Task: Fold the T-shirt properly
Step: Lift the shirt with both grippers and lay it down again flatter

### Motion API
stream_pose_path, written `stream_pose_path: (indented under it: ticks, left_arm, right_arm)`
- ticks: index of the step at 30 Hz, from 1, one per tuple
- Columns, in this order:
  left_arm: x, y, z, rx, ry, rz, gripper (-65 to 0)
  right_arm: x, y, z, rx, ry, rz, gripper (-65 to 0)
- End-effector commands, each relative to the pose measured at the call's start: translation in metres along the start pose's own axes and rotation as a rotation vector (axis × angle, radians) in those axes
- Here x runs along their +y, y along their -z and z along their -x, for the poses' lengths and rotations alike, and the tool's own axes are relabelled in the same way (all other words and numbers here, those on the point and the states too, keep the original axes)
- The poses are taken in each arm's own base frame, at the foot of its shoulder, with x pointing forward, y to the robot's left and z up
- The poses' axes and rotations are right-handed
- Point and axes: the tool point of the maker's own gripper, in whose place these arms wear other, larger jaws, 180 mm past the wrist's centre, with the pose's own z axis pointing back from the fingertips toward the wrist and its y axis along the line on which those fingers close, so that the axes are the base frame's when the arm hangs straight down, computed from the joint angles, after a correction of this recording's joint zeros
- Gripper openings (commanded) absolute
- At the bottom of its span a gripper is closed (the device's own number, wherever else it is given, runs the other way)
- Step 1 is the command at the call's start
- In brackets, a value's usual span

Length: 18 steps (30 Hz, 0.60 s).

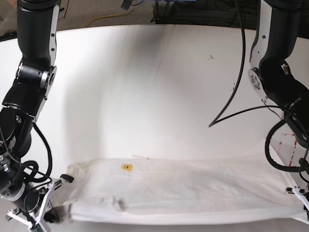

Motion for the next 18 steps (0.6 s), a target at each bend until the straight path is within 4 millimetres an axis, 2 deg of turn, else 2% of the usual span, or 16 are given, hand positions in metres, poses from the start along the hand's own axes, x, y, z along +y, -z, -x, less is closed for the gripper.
stream_pose_path:
  ticks: [1, 3, 5, 7, 9, 12, 15, 18]
  left_arm:
    - [0.038, -0.007, -0.027, -0.06, -0.01, -0.08, -65.0]
    - [0.054, -0.008, -0.034, -0.07, -0.011, -0.103, -65.0]
    - [0.067, -0.012, -0.051, -0.1, -0.006, -0.125, -65.0]
    - [0.066, -0.014, -0.065, -0.124, 0.032, -0.122, -65.0]
    - [0.069, -0.019, -0.067, -0.131, 0.053, -0.136, -65.0]
    - [0.071, -0.029, -0.062, -0.107, 0.07, -0.168, -65.0]
    - [0.061, -0.036, -0.038, -0.025, 0.094, -0.176, -65.0]
    - [0.041, -0.043, -0.01, 0.037, 0.137, -0.164, -65.0]
  right_arm:
    - [-0.024, -0.018, -0.038, -0.076, -0.037, 0.067, -65.0]
    - [-0.032, -0.025, -0.049, -0.086, -0.07, 0.091, -65.0]
    - [-0.039, -0.034, -0.06, -0.101, -0.099, 0.116, -65.0]
    - [-0.041, -0.041, -0.066, -0.113, -0.12, 0.137, -65.0]
    - [-0.043, -0.049, -0.064, -0.096, -0.143, 0.164, -65.0]
    - [-0.029, -0.051, -0.041, -0.056, -0.168, 0.168, -65.0]
    - [-0.012, -0.052, -0.006, -0.019, -0.152, 0.153, -65.0]
    - [0.012, -0.053, 0.034, 0.04, -0.142, 0.122, -65.0]
